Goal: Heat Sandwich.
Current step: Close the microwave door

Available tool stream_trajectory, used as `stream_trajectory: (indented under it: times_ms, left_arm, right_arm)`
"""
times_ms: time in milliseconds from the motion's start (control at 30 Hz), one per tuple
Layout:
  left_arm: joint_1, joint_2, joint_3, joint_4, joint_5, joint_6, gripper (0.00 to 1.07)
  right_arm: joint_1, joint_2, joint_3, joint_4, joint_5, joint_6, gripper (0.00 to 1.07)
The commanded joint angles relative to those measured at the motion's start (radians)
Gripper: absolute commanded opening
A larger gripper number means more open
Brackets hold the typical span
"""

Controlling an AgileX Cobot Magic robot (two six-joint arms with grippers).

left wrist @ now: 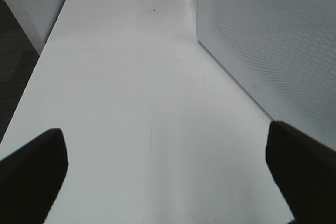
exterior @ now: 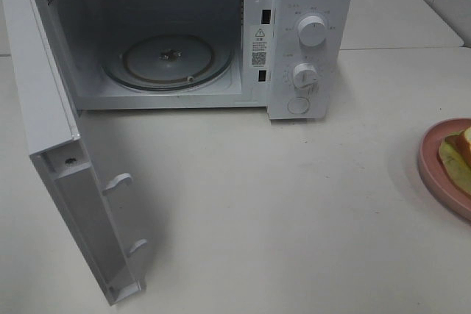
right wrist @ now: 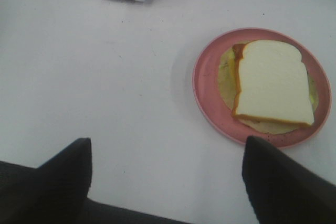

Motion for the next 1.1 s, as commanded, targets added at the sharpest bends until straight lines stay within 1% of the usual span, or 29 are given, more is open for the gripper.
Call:
stream_trajectory:
  times_ms: [33, 67, 100, 167, 200, 233, 333, 367, 400, 500, 633, 833, 967, 1100]
  left_arm:
    - [0.004, -0.022, 0.003, -0.002, -0.009, -0.003, 0.98]
    - [0.004, -0.022, 0.003, -0.002, -0.009, -0.003, 0.98]
    - [0.004, -0.022, 0.003, -0.002, -0.009, -0.003, 0.98]
    - [0.004, -0.022, 0.003, -0.002, -0.009, -0.003, 0.98]
    - [0.004, -0.022, 0.003, -0.002, -0.009, -0.003, 0.98]
    - [0.004, -0.022, 0.003, -0.002, -0.009, -0.003, 0.98]
    - [0.004, -0.022, 0.003, -0.002, -0.009, -0.003, 0.98]
    - [0.004, -0.022, 0.003, -0.002, -0.009, -0.003, 0.98]
    - [0.004, -0.022, 0.003, -0.002, -0.009, -0.003, 0.98]
    - [0.004, -0.022, 0.003, -0.002, -0.009, -0.003, 0.98]
    - [0.004, -0.022, 0.003, -0.002, -0.009, -0.003, 0.98]
    - [0.004, -0.022, 0.003, -0.002, -0.009, -0.003, 0.98]
    - [0.004, -0.022, 0.003, -0.002, -0.009, -0.003, 0.98]
    - [0.004, -0.020, 0.003, -0.002, -0.009, -0.004, 0.98]
  right_arm:
    - [-0.007, -0.054, 0.046, -0.006, 0.007, 0.022, 0.76]
    - [-0.017, -0.069, 0.061, -0.005, 0.008, 0.026, 0.76]
    - [-0.050, -0.106, 0.094, -0.003, 0.010, 0.026, 0.76]
    - [-0.090, -0.142, 0.120, -0.002, 0.006, 0.024, 0.76]
    - [-0.090, -0.142, 0.120, -0.002, 0.006, 0.024, 0.76]
    - [-0.129, -0.174, 0.146, -0.002, 0.002, 0.017, 0.76]
    - [-0.184, -0.222, 0.187, 0.001, -0.011, 0.007, 0.76]
    - [-0.184, -0.222, 0.187, 0.001, -0.011, 0.007, 0.76]
    - [-0.214, -0.255, 0.212, 0.006, -0.033, -0.005, 0.76]
    - [-0.251, -0.298, 0.219, 0.019, -0.041, -0.022, 0.76]
    - [-0.273, -0.338, 0.219, 0.029, -0.042, -0.034, 0.76]
    - [-0.273, -0.407, 0.219, 0.030, -0.042, -0.034, 0.76]
    - [-0.273, -0.483, 0.219, 0.031, -0.042, -0.034, 0.76]
    - [-0.273, -0.482, 0.219, 0.031, -0.042, -0.036, 0.76]
